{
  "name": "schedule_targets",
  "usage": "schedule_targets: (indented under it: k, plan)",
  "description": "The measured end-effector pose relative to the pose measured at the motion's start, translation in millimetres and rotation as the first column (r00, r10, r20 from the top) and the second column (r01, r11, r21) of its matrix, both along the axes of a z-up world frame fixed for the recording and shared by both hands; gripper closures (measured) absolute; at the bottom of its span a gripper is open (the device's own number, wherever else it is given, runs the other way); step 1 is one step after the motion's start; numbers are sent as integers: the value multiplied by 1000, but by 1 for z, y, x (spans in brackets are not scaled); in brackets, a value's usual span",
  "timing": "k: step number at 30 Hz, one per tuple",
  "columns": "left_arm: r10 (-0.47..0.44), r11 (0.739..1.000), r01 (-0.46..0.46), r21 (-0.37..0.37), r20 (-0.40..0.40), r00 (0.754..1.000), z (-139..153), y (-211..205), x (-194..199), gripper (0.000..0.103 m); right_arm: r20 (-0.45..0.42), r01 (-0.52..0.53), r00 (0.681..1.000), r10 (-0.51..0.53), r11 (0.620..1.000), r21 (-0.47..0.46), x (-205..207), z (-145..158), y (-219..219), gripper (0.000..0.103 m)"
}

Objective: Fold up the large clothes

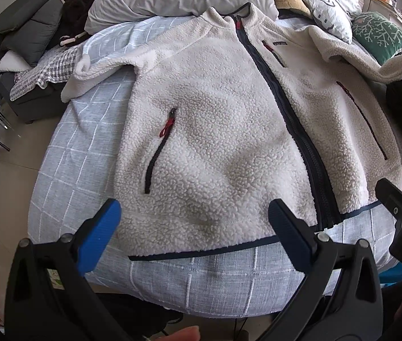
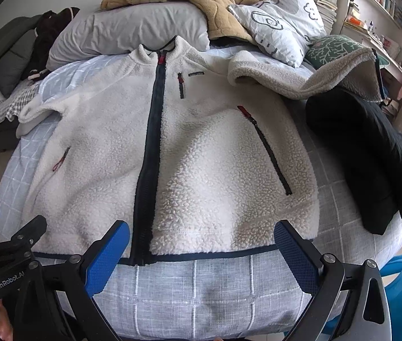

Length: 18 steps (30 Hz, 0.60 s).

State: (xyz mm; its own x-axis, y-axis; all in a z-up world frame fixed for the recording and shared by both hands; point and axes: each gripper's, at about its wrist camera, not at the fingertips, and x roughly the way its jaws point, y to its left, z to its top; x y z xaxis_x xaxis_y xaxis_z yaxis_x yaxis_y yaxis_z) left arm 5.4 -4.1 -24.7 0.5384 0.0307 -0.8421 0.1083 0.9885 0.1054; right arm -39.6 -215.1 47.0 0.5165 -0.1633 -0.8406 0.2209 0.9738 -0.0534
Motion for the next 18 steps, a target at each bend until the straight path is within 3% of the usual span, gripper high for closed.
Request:
schedule_targets:
  k: [18]
  plan:
    - [0, 1000, 0, 0, -2, 1000, 1, 0, 1, 0, 1, -2, 1000, 2, 1000, -1, 0, 0, 1, 0]
